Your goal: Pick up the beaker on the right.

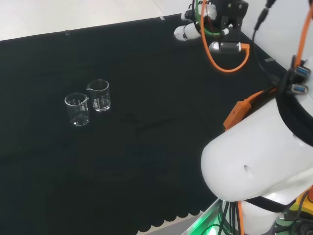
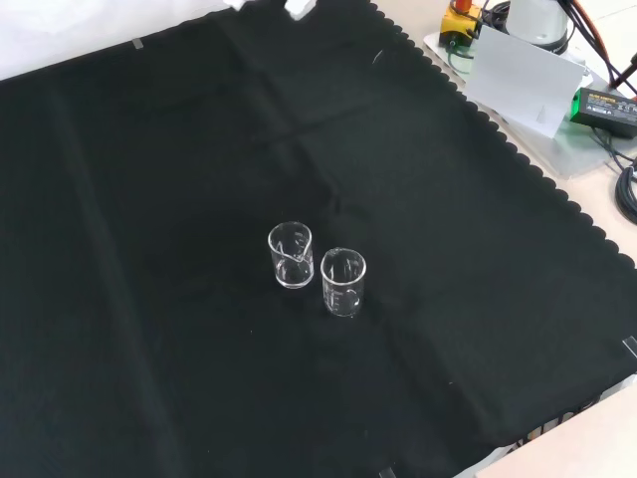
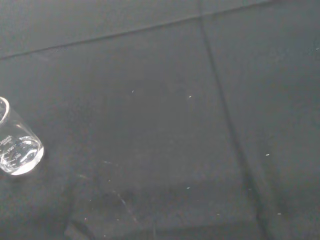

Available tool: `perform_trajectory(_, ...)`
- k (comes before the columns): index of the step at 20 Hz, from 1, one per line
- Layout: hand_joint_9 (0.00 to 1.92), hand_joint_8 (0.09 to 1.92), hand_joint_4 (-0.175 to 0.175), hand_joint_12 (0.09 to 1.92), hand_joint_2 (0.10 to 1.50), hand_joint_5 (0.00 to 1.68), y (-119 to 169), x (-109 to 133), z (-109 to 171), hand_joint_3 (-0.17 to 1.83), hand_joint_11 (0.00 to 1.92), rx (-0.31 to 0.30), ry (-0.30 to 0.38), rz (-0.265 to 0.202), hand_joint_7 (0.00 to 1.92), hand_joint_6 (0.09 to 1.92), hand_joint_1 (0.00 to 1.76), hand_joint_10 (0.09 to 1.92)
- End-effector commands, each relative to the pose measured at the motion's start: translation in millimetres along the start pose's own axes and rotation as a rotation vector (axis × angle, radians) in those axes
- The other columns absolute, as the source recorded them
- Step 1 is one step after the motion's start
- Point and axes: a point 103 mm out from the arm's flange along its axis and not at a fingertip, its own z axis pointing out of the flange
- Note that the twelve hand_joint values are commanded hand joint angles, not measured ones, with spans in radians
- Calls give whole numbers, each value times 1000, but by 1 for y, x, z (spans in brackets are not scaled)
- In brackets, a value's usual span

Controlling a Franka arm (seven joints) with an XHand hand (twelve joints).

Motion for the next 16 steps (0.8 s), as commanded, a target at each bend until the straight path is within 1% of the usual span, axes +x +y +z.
perform_trajectory(1, 444, 87, -36, 1038, 1073, 223, 53, 8, 32, 109, 0, -41, 69, -80, 300, 87, 501, 87)
perform_trajectory(5, 472, 87, -36, 1070, 994, 216, 72, 10, 51, 86, 0, -24, 80, -118, 316, 87, 545, 87)
perform_trajectory(9, 495, 88, -37, 1103, 927, 206, 86, 15, 67, 72, 0, -29, 81, -150, 327, 87, 580, 87)
perform_trajectory(10, 492, 119, -37, 1110, 909, 204, 91, 24, 74, 89, 0, -20, 66, -160, 317, 87, 588, 87)
perform_trajectory(11, 475, 182, -38, 1116, 883, 203, 94, 28, 80, 129, 0, -10, 60, -168, 293, 87, 594, 106)
perform_trajectory(12, 443, 273, -39, 1123, 849, 203, 97, 28, 84, 190, 0, -5, 74, -176, 257, 87, 599, 188)
perform_trajectory(14, 346, 451, -40, 1130, 766, 199, 103, 30, 91, 342, 0, 8, 95, -191, 182, 87, 607, 419)
perform_trajectory(16, 260, 556, -41, 1133, 698, 196, 109, 36, 99, 464, 0, 20, 107, -203, 136, 87, 612, 593)
